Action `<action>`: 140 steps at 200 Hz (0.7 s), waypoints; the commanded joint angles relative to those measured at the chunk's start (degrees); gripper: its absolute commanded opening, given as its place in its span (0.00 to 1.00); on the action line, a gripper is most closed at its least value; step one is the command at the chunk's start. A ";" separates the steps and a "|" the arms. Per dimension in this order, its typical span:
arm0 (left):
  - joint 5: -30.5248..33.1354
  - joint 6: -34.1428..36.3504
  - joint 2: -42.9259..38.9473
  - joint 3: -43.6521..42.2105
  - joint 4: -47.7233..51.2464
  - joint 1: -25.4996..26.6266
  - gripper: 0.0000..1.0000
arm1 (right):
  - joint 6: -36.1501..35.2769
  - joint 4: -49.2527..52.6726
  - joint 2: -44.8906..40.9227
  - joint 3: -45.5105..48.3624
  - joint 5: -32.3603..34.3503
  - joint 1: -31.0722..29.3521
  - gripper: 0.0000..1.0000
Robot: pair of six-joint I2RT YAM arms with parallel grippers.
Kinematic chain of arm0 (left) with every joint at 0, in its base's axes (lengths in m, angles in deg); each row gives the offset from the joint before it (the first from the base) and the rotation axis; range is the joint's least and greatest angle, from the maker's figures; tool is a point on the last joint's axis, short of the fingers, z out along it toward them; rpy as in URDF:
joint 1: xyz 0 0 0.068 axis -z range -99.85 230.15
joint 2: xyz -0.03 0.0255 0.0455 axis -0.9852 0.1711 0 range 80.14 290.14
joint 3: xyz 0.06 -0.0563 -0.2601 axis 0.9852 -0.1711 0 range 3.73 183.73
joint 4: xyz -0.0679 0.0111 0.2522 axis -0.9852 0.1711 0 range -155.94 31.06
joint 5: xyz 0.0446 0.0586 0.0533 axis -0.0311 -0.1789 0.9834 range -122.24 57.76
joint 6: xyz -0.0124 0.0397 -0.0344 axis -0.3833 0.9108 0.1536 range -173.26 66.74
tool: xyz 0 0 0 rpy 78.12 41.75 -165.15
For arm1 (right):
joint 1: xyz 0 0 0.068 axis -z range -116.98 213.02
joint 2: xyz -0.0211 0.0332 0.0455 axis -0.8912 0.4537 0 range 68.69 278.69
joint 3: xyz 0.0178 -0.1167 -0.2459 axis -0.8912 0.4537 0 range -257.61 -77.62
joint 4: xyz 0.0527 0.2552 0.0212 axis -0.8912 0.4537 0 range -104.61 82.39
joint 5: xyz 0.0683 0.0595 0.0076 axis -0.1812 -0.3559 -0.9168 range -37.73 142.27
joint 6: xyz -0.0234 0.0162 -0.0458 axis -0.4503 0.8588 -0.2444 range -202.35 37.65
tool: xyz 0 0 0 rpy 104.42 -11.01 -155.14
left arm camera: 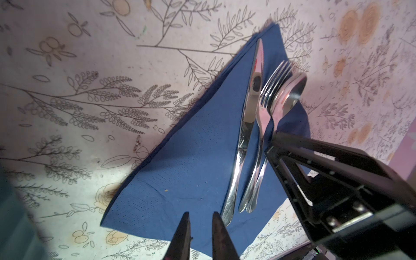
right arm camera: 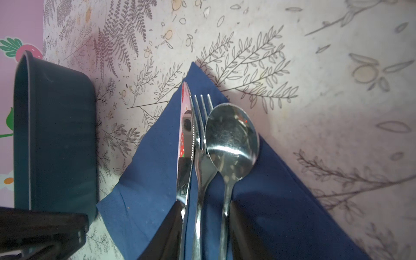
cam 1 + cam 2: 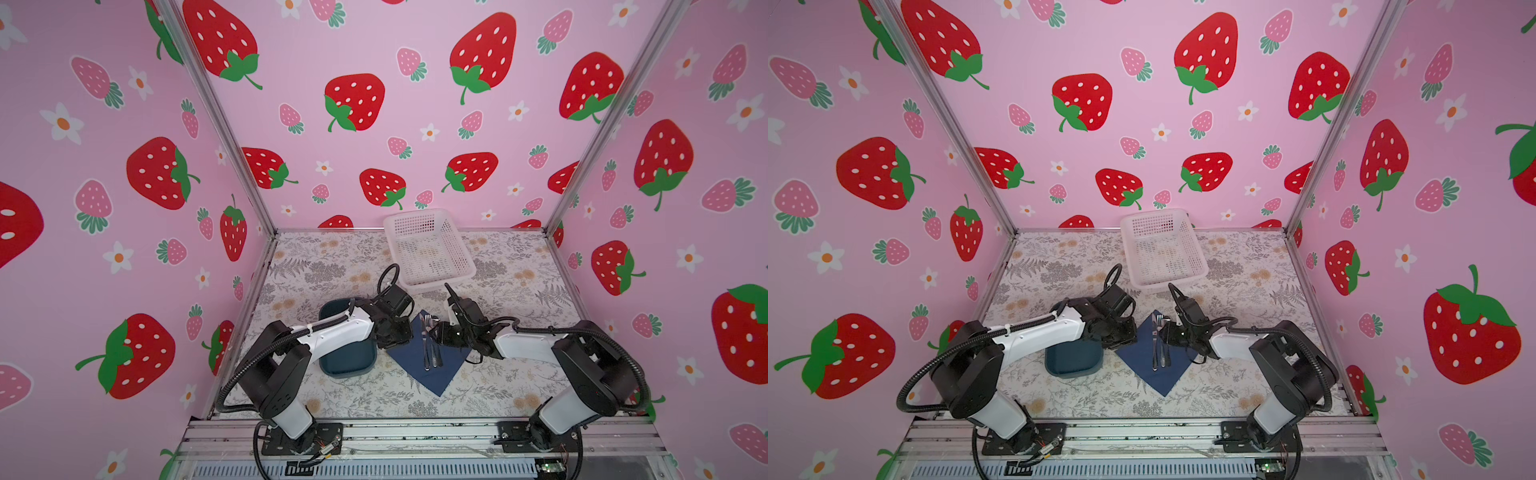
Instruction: Place the utensils on the paper napkin and roll it up
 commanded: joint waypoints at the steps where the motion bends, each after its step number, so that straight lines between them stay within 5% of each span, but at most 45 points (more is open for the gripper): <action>1: -0.45 0.35 0.89 -0.27 0.03 -0.29 0.20 | -2.11 -1.33 0.53 -0.44 -1.61 0.26 0.37; 73: -0.25 0.41 0.51 -0.30 0.42 -0.29 0.20 | -3.22 -1.01 1.96 -1.61 -2.93 0.21 0.37; 140: 1.34 0.98 -2.09 -0.90 1.01 -0.31 0.21 | -1.04 8.19 -5.72 -0.81 8.51 0.24 0.35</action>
